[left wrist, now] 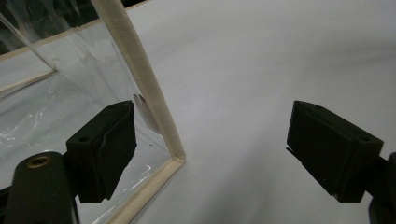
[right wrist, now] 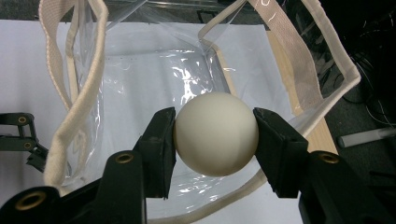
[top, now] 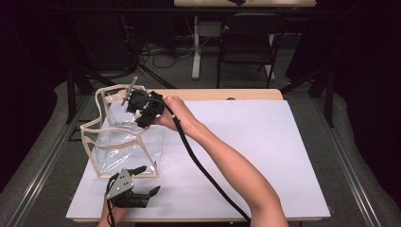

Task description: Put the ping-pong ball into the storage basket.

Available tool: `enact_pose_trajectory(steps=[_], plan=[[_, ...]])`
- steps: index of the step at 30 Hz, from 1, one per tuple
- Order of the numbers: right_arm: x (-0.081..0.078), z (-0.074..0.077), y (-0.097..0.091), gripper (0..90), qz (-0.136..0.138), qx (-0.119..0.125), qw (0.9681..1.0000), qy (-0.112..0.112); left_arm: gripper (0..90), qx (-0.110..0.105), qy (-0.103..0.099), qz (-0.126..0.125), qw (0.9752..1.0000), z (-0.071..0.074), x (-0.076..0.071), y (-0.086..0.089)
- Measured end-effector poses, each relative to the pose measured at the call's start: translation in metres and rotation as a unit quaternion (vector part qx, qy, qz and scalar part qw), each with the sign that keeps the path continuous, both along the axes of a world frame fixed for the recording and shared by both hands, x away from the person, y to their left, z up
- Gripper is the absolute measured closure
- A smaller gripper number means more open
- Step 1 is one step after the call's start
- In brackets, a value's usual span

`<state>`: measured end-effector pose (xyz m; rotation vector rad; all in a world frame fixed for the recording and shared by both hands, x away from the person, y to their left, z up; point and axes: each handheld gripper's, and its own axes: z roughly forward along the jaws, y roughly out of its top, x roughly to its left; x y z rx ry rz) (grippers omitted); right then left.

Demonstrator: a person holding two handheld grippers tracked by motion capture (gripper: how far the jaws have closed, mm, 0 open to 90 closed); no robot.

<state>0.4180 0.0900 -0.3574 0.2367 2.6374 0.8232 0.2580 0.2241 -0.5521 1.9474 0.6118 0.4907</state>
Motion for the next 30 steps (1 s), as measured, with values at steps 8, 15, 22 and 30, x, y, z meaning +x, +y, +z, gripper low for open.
enact_pose_trajectory(steps=[8, 15, 22, 30], plan=[[0.0, -0.002, 0.002, 50.0, 0.0, -0.003, 1.0, 0.006, 16.0, 0.0, -0.001, -0.001, 1.0, 0.0, 0.0, 0.0], [0.004, 0.003, -0.006, 26.1, -0.027, 0.029, 0.9991, 0.013, 16.0, -0.001, 0.001, 0.0, 1.0, 0.0, 0.0, 0.001], [0.005, 0.014, -0.026, 12.7, -0.032, 0.079, 0.9961, 0.019, 16.0, 0.0, 0.001, 0.001, 1.0, 0.0, 0.0, 0.001], [0.002, 0.02, -0.051, 7.1, -0.037, 0.108, 0.9933, 0.014, 16.0, -0.001, 0.0, 0.0, 1.0, 0.0, 0.0, 0.0]])
